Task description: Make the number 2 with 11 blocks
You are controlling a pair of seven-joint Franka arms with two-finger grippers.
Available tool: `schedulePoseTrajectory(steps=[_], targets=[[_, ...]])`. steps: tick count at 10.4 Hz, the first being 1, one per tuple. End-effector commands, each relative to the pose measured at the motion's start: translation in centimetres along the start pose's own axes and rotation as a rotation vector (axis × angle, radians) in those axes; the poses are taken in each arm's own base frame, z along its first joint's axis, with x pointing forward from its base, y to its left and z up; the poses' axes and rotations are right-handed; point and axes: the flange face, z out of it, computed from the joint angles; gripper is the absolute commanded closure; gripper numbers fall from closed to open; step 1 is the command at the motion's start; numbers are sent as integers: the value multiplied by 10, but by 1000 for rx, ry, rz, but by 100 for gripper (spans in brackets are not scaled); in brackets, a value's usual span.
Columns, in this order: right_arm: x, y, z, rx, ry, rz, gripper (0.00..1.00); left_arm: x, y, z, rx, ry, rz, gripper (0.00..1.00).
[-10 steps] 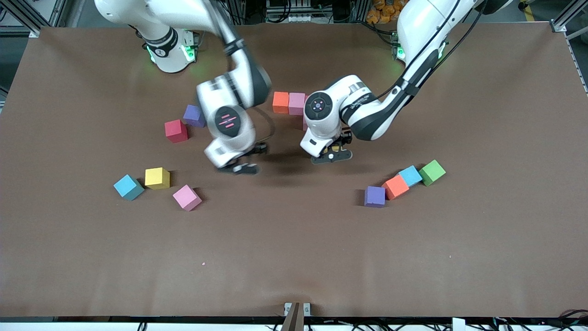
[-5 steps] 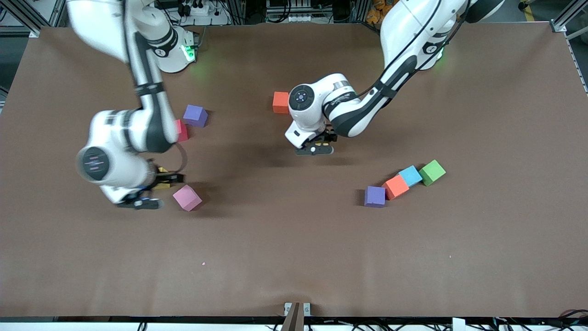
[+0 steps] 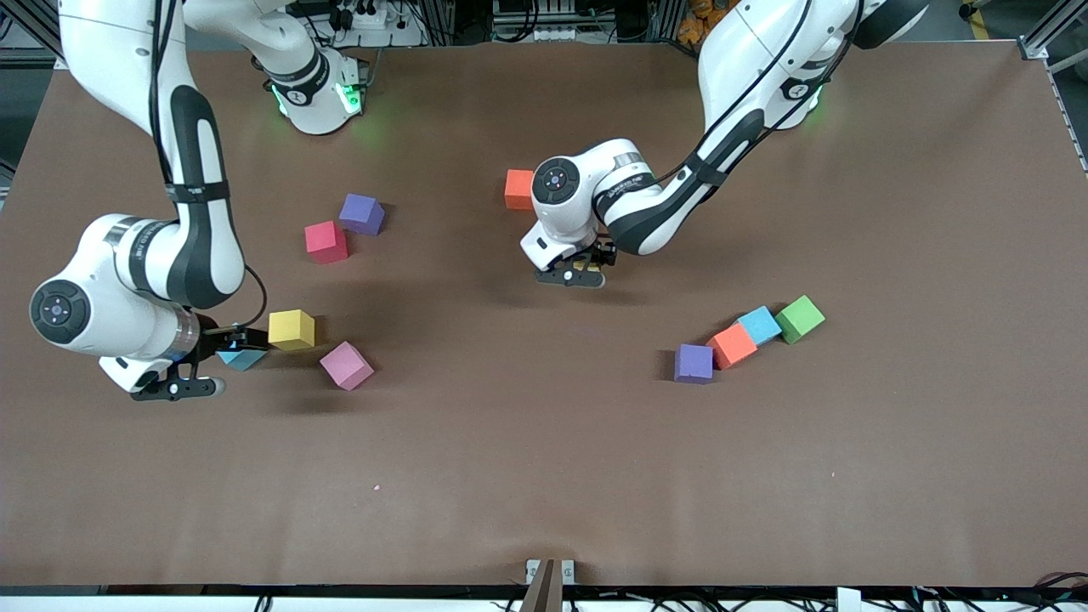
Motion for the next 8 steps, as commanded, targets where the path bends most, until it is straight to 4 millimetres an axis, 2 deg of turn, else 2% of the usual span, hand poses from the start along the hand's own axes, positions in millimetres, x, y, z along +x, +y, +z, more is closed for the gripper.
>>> schedulePoseTrajectory(steps=[1, 2, 4, 6, 8], targets=[[-8, -24, 32, 4, -18, -63, 0, -1, 5, -1, -32, -33, -9, 50], [-15, -34, 50, -14, 1, -85, 0, -1, 5, -1, -37, -39, -18, 50], [-19, -59, 74, -56, 37, -130, 0, -2, 5, -1, -38, -44, -26, 50], [-27, -54, 87, -64, 22, -137, 0, -2, 6, -2, -45, -51, -32, 50], [-30, -52, 92, -64, 15, -140, 0, 0, 8, -2, -63, -42, -34, 50]])
